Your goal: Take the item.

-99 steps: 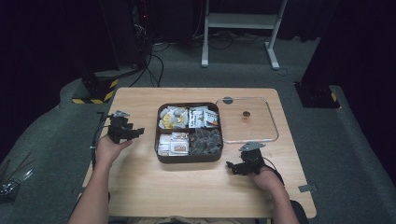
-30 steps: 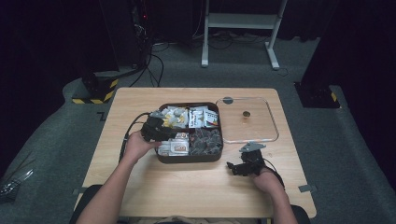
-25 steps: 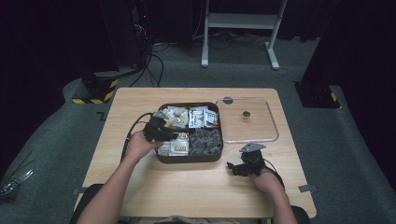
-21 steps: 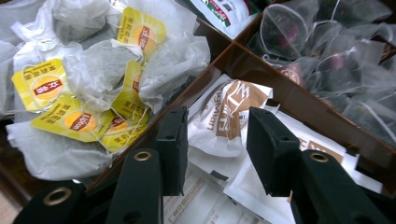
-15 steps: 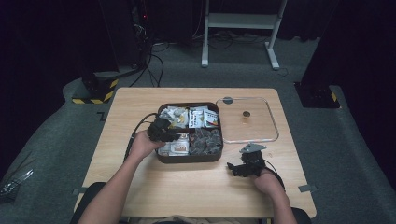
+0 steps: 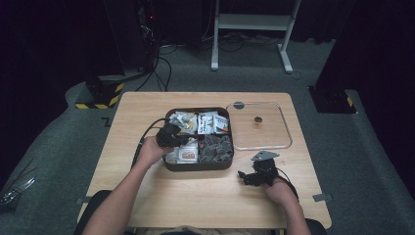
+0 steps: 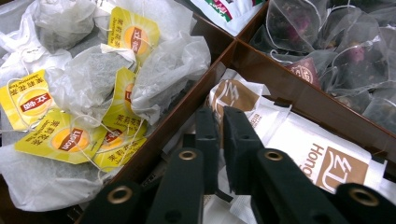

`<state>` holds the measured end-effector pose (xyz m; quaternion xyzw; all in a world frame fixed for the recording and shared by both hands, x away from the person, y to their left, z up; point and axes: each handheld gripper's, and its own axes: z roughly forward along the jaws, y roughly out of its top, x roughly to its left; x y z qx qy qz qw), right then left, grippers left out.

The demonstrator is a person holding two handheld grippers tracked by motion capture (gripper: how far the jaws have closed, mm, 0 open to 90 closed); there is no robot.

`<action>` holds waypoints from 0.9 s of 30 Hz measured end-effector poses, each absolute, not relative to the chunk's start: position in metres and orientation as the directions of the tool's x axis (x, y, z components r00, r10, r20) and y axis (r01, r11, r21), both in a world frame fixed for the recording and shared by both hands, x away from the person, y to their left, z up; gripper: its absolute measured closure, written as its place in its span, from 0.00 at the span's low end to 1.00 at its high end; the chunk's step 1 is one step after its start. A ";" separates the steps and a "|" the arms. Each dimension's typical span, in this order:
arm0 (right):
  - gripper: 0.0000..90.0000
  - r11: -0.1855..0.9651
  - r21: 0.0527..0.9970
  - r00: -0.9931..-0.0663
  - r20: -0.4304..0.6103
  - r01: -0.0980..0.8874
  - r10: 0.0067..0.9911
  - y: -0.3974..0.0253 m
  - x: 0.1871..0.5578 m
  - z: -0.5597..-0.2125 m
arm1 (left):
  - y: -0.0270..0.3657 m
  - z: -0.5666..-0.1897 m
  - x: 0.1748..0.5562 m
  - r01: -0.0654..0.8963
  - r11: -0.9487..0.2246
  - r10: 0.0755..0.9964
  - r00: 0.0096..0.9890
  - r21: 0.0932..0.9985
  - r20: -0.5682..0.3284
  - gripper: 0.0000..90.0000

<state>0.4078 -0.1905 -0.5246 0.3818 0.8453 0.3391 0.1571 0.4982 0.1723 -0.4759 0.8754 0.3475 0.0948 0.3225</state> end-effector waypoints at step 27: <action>0.09 0.484 0.693 -0.666 -0.007 0.534 0.746 -0.191 0.409 -0.525 | 0.199 -0.449 0.486 0.568 -0.438 0.684 0.713 0.697 -0.151 0.98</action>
